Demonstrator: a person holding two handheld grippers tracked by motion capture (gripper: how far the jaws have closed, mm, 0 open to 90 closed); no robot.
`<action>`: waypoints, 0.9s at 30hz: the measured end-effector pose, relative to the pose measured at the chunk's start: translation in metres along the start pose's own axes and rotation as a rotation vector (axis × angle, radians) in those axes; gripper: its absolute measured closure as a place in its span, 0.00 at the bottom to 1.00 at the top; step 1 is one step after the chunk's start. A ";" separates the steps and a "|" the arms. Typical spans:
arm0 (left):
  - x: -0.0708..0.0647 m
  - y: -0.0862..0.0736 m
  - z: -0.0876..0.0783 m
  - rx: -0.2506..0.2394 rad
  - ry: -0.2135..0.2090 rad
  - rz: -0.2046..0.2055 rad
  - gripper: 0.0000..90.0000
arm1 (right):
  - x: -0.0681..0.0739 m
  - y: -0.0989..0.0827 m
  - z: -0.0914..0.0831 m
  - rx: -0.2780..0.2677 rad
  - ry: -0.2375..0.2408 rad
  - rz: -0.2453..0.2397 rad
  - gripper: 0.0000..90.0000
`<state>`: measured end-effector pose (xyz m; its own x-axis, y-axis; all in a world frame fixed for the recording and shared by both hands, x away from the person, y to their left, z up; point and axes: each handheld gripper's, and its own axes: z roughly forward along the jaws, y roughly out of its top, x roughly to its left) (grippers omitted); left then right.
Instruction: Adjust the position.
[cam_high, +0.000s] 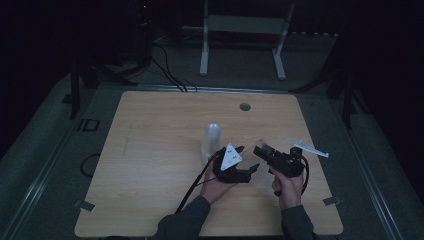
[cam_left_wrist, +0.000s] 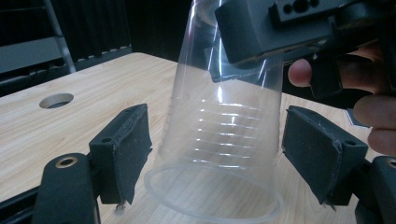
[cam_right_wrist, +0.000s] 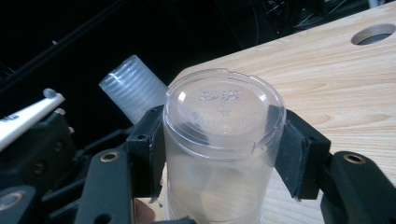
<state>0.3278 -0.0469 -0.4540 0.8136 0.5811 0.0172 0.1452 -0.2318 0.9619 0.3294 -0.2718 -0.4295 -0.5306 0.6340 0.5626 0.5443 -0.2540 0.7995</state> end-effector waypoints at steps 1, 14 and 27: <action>0.000 0.000 0.001 0.001 0.004 0.001 0.26 | 0.000 0.000 0.000 -0.003 0.005 0.004 0.46; 0.002 -0.002 0.005 -0.010 -0.017 -0.009 0.27 | -0.003 0.000 -0.001 -0.016 0.035 0.043 0.46; 0.001 -0.002 0.008 -0.021 -0.018 -0.006 0.30 | -0.006 0.000 -0.001 -0.021 0.050 0.070 0.46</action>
<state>0.3326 -0.0516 -0.4584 0.8228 0.5683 0.0063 0.1390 -0.2119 0.9674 0.3316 -0.2766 -0.4324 -0.5237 0.5770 0.6268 0.5678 -0.3121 0.7617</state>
